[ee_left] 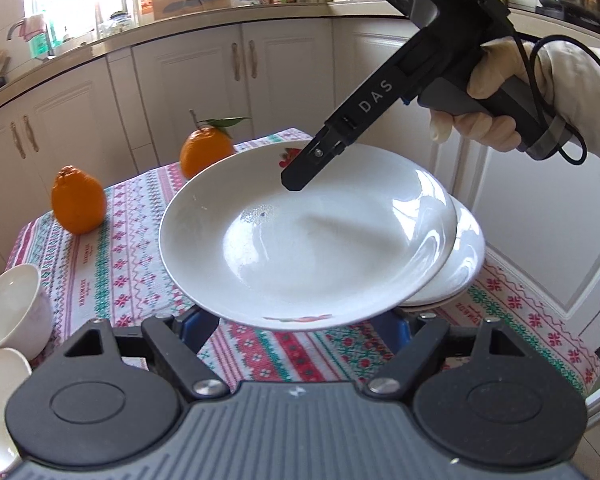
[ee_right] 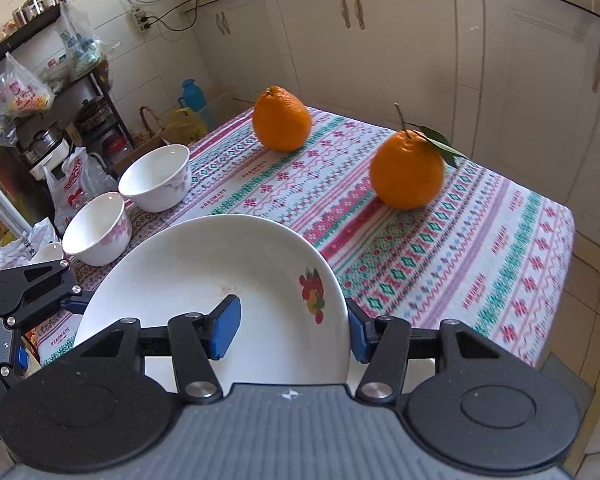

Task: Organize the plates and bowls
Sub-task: 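Lift the held plate with the right gripper and carry it over the plate stack, then lower the plate onto the stack and open the right gripper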

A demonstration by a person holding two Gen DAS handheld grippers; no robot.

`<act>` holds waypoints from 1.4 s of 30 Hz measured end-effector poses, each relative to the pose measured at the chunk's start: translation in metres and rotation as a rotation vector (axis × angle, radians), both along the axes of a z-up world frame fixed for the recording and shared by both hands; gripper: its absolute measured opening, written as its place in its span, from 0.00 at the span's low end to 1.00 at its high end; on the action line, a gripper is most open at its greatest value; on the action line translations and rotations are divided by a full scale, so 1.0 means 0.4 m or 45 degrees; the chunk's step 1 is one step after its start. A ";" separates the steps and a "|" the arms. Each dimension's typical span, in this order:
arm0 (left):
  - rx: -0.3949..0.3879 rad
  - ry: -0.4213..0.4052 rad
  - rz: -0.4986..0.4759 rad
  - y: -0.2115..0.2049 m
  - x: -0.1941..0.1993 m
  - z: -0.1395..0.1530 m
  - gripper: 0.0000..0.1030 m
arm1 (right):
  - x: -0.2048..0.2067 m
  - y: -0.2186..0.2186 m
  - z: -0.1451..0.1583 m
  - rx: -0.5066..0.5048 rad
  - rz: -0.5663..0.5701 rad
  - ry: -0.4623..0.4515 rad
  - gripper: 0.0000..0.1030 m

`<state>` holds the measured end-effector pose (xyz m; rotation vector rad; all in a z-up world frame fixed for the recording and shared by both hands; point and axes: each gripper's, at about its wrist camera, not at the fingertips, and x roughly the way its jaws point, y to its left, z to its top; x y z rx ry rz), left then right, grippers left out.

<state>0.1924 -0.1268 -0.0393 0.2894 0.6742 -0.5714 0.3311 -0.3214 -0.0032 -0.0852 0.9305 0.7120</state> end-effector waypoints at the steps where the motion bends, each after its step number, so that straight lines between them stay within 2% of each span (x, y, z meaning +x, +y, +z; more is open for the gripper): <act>1: 0.000 0.004 -0.013 -0.008 0.000 -0.002 0.80 | -0.007 -0.011 -0.001 0.001 -0.014 -0.001 0.59; 11: 0.035 0.048 -0.131 -0.081 -0.008 -0.030 0.80 | -0.069 -0.114 -0.036 0.005 -0.139 0.019 0.59; 29: 0.111 0.084 -0.206 -0.144 0.007 -0.055 0.82 | -0.104 -0.211 -0.104 0.064 -0.234 0.046 0.59; 42: 0.092 0.105 -0.212 -0.143 0.014 -0.055 0.83 | -0.129 -0.232 -0.108 0.054 -0.258 0.049 0.59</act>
